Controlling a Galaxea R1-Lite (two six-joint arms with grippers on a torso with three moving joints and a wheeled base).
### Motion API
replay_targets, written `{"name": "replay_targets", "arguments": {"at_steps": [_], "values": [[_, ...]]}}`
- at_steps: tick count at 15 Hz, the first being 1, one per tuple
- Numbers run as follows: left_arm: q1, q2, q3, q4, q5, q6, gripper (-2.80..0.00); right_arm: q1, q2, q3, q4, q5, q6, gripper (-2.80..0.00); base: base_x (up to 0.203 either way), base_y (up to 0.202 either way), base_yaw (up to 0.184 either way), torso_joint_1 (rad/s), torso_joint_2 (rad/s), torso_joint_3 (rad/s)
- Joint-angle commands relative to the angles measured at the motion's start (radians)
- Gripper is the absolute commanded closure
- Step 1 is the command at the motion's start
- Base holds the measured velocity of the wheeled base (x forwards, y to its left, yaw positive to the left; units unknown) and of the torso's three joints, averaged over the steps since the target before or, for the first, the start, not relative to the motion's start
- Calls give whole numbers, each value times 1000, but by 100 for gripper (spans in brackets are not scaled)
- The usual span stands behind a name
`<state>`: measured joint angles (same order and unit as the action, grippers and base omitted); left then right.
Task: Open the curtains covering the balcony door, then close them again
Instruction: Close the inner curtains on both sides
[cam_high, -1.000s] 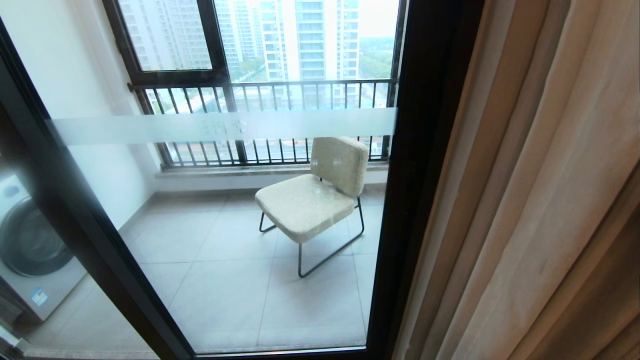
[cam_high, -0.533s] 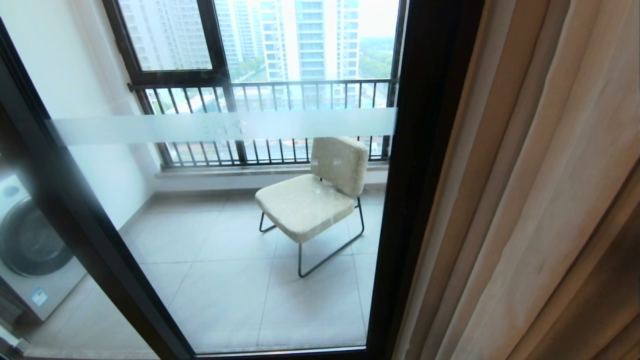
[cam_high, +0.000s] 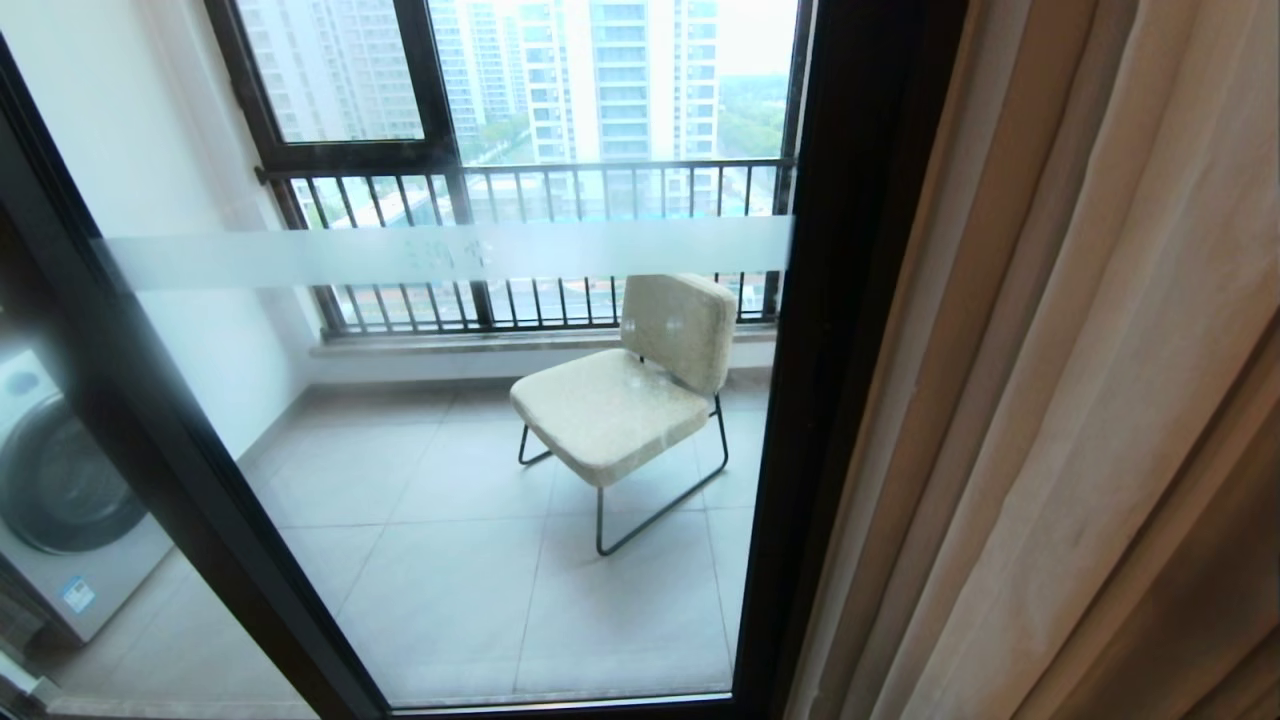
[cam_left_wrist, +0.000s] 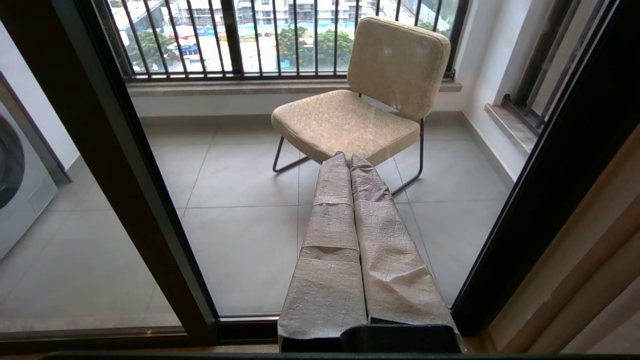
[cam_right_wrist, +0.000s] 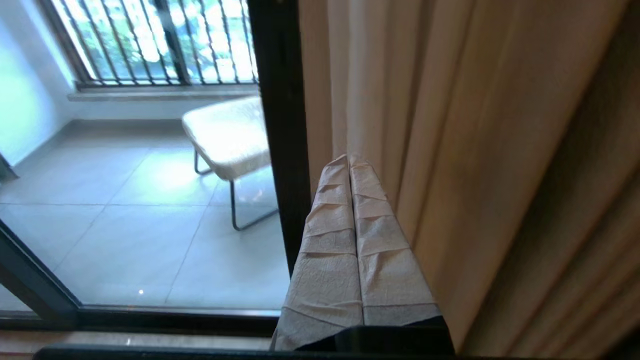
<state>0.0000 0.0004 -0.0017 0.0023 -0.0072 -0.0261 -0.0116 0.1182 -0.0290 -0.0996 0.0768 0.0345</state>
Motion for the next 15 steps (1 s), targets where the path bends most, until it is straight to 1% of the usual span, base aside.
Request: {"name": "replay_targets", "arguments": {"at_steps": [1, 2, 3, 5, 6, 10, 15], "values": [[0, 0, 0, -1, 0, -2, 0, 13, -118, -12, 147, -91, 26, 0, 0, 0, 0, 0, 0, 0], [0, 0, 0, -1, 0, -2, 0, 13, -118, 12, 140, -141, 25, 0, 0, 0, 0, 0, 0, 0], [0, 0, 0, -1, 0, -2, 0, 13, -118, 19, 124, -153, 27, 0, 0, 0, 0, 0, 0, 0], [0, 0, 0, -1, 0, -2, 0, 13, -118, 24, 107, -137, -4, 0, 0, 0, 0, 0, 0, 0], [0, 0, 0, -1, 0, -2, 0, 13, -118, 24, 104, -137, -3, 0, 0, 0, 0, 0, 0, 0], [0, 0, 0, -1, 0, -2, 0, 13, -118, 24, 100, -141, 62, 0, 0, 0, 0, 0, 0, 0], [0, 0, 0, -1, 0, -2, 0, 13, -118, 24, 100, -141, 62, 0, 0, 0, 0, 0, 0, 0]]}}
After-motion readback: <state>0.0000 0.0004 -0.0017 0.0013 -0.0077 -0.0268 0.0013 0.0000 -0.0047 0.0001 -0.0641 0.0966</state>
